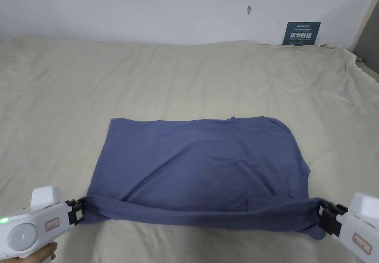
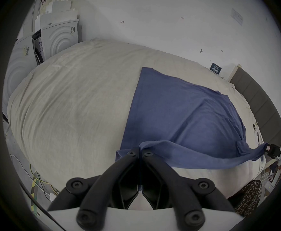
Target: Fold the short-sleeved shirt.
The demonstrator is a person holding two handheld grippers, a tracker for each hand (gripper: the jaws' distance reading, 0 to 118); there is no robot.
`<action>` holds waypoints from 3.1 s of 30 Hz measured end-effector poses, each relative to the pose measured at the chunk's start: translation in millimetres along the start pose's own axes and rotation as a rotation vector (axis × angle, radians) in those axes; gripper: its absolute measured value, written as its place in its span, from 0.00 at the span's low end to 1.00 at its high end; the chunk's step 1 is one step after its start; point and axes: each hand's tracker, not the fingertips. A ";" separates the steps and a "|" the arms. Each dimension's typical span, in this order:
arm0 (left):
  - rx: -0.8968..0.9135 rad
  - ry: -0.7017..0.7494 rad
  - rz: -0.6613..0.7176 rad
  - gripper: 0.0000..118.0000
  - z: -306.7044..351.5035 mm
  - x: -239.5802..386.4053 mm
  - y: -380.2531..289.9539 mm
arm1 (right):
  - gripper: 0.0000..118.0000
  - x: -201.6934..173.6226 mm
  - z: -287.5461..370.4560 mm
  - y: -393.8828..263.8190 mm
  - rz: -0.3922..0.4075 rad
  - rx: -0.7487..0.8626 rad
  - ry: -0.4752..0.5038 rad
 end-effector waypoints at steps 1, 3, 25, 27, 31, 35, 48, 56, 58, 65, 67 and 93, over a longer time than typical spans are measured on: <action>0.007 0.002 0.002 0.00 -3.2 0.8 5.7 | 0.02 -0.9 -5.5 6.4 -0.001 0.004 -0.001; 0.011 -0.001 0.002 0.00 -12.9 3.0 19.0 | 0.02 3.2 -24.1 18.8 0.007 0.006 -0.012; -0.173 0.115 -0.098 0.00 -147.4 29.8 72.3 | 0.02 -0.9 -186.2 32.5 0.013 -0.245 -0.164; -0.184 0.087 -0.121 0.09 -142.2 31.9 73.7 | 0.07 -7.1 -176.6 34.1 0.008 -0.228 -0.172; -0.155 0.050 -0.080 0.85 -120.2 34.7 77.2 | 0.59 -11.3 -150.2 43.5 0.008 -0.156 -0.162; -0.020 0.022 -0.102 0.92 -78.5 44.4 81.4 | 0.60 -25.2 -95.2 63.6 0.027 -0.008 -0.113; 0.234 -0.022 -0.086 0.55 59.5 54.2 44.0 | 0.57 -57.2 70.6 43.8 0.168 0.311 -0.071; 0.297 -0.047 -0.093 0.00 85.2 53.5 1.8 | 0.00 -46.8 89.2 9.6 0.193 0.359 -0.094; 0.310 -0.036 -0.109 0.00 88.2 55.3 -3.5 | 0.00 -45.4 88.4 8.0 0.181 0.347 -0.081; 0.268 -0.054 -0.098 0.00 79.1 54.3 2.5 | 0.00 -41.8 86.3 11.4 0.168 0.354 -0.080; 0.208 -0.047 -0.094 0.00 67.2 51.2 7.8 | 0.00 -50.1 89.0 12.4 0.165 0.353 -0.080; -0.226 0.121 -0.035 0.27 -96.1 10.6 17.2 | 0.00 -56.0 30.2 14.1 0.155 0.209 -0.089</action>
